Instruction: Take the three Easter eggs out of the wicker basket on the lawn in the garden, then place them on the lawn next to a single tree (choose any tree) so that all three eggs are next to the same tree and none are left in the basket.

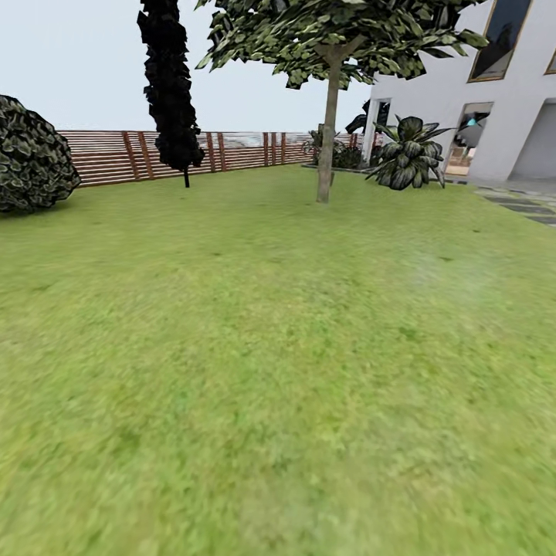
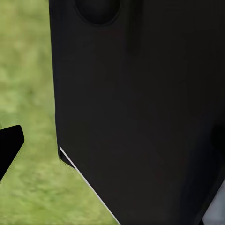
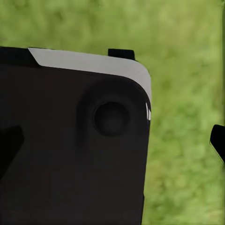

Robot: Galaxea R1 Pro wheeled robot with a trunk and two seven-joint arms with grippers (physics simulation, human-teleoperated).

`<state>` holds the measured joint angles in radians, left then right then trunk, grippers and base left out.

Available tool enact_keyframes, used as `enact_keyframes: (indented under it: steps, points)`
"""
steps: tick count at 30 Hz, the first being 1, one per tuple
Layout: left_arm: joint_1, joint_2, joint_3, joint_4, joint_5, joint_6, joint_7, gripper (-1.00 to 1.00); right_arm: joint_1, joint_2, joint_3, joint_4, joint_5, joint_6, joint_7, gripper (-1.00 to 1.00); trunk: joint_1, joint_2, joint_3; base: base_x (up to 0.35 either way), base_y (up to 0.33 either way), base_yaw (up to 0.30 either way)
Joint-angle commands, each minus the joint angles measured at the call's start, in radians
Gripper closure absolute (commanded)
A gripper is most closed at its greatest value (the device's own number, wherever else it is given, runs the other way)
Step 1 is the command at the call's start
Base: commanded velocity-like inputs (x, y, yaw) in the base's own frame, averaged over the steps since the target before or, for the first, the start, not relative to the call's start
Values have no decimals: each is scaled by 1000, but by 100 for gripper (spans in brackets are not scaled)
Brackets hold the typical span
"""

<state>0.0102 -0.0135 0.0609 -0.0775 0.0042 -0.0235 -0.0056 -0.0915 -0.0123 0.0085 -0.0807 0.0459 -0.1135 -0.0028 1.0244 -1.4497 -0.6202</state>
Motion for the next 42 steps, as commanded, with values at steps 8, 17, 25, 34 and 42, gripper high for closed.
enact_keyframes:
  steps: [8,17,25,34,42]
  points:
    - [1,0,6,-1,0,-1,-1,-100,-1,0,1,2,5,-5,0,-100,1,0,-1,339,0,0]
    - [1,0,7,-1,0,-1,-1,-100,-1,1,1,2,5,-5,0,-100,1,0,-1,339,0,0]
    - [1,0,6,-2,0,-1,-1,-100,-1,-2,0,1,5,-5,0,-100,1,0,-1,339,0,0]
    - [1,0,6,-1,0,-1,-1,-100,-1,-2,-4,-6,5,-5,0,-100,1,0,-1,339,0,45]
    - [1,0,6,-1,0,-1,-1,-100,-1,-2,-3,-6,5,-5,0,-100,1,0,-1,339,0,40]
